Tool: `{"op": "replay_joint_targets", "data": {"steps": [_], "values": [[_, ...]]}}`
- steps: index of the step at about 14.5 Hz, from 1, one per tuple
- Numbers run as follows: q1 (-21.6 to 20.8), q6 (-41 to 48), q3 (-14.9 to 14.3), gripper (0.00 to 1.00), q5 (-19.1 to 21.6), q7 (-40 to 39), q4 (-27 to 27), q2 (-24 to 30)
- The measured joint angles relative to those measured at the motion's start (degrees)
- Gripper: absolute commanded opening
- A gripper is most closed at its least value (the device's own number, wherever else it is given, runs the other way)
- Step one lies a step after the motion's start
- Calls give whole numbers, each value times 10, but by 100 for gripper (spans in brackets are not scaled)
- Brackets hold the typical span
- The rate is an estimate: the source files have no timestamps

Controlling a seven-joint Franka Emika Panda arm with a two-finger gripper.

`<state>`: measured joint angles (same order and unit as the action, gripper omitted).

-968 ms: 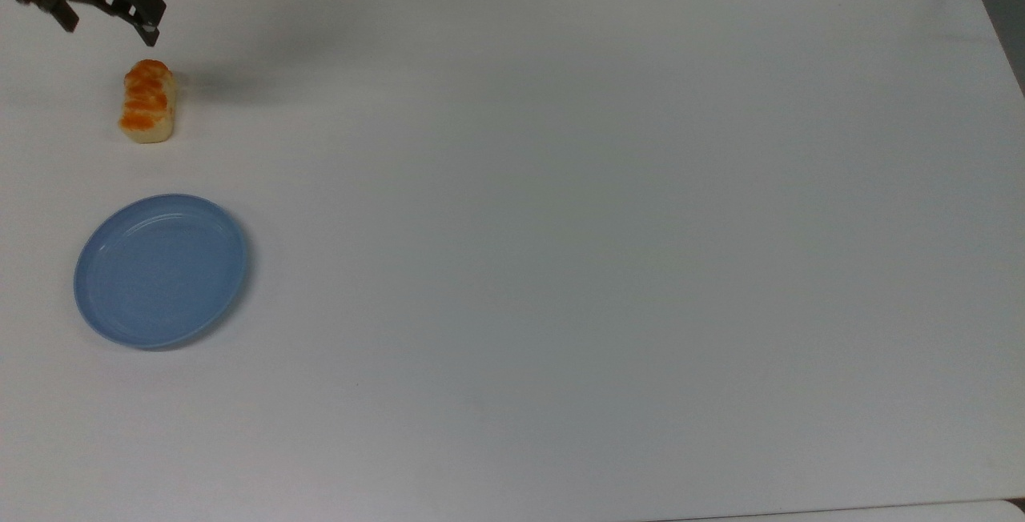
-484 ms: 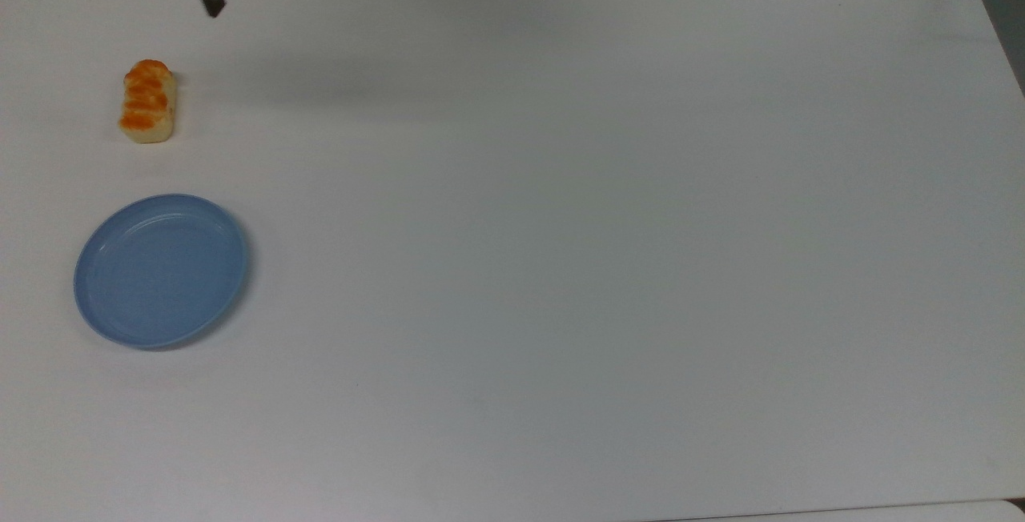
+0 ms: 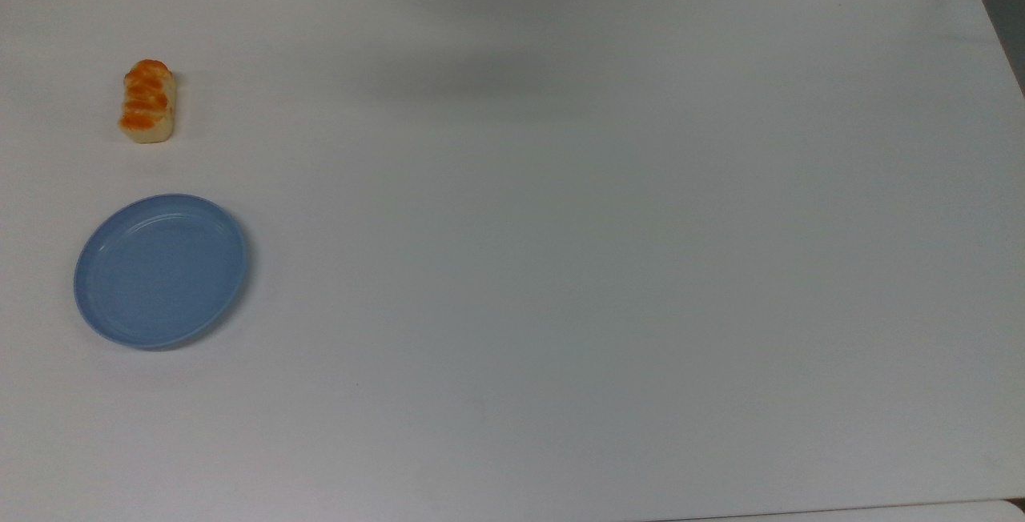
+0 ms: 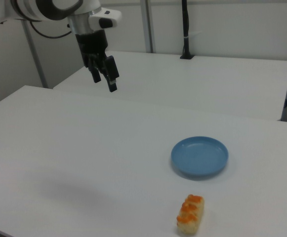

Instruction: Put the bread on the table

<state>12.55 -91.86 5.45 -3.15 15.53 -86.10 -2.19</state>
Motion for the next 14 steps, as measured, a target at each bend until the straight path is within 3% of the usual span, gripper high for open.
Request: {"op": "replay_joint_targets", "data": {"steps": [3,6,14], "values": [[-45,0,-29,100,0,-25,-11,0],[-48,-5,-34,100,0,-83,-15,-1],[-52,-7,-37,100,0,-144,-16,-1]]}}
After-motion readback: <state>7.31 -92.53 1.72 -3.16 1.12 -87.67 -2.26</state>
